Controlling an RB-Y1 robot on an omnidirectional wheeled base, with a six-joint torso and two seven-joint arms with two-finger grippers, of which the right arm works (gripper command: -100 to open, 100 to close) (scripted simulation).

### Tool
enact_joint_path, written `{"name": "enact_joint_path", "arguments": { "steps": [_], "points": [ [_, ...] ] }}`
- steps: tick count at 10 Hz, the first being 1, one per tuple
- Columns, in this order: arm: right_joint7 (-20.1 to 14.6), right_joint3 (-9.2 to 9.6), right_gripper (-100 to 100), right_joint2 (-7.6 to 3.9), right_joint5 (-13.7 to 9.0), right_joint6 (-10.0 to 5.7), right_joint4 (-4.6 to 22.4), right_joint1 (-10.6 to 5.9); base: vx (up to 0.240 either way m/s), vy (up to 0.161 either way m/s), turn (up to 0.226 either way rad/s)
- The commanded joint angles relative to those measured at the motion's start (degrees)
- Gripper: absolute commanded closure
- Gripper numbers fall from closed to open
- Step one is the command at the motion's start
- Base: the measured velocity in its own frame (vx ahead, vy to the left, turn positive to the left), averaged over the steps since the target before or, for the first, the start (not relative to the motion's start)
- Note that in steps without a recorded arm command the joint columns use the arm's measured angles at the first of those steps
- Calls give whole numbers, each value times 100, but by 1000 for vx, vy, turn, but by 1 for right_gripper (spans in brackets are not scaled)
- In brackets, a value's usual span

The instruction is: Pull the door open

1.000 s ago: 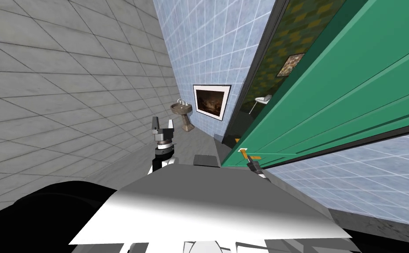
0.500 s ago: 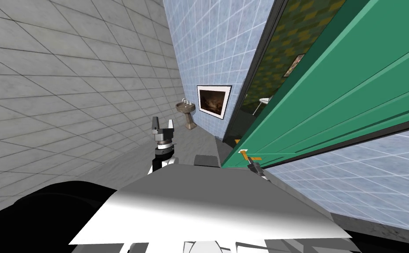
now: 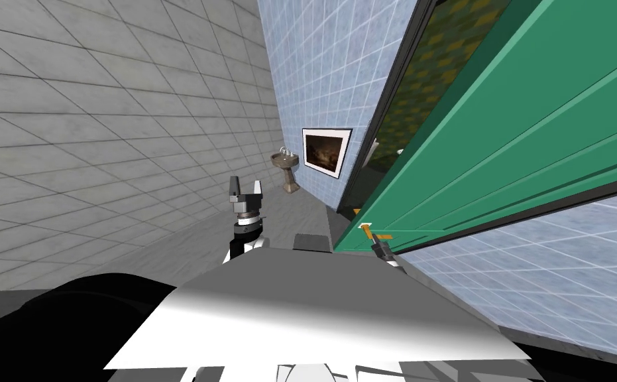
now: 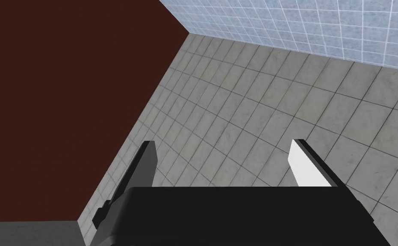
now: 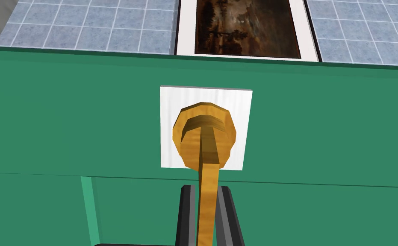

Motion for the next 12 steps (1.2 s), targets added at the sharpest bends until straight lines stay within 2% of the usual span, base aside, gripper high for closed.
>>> {"name": "enact_joint_path", "arguments": {
  "steps": [1,2,5,7,8,9,10,11,12],
  "points": [
    [69,19,100,40,-85,169,-67,-72,-141,-56,148],
    [69,19,100,40,-85,169,-51,-72,-127,-55,97],
    [202,75,100,120,-242,423,-52,-294,-151,-50,139],
    [225,84,100,134,-270,467,-50,-333,-146,-69,83],
    [297,115,100,177,-355,605,-41,-453,-151,-33,161],
    [297,115,100,177,-355,605,-41,-453,-131,-47,101],
    [370,145,100,221,-440,743,-33,-574,-151,-101,159],
    [370,145,100,221,-440,743,-270,-524,-149,-71,104],
    [370,145,100,221,-440,743,-260,-574,-71,-18,3]
  ]
}}
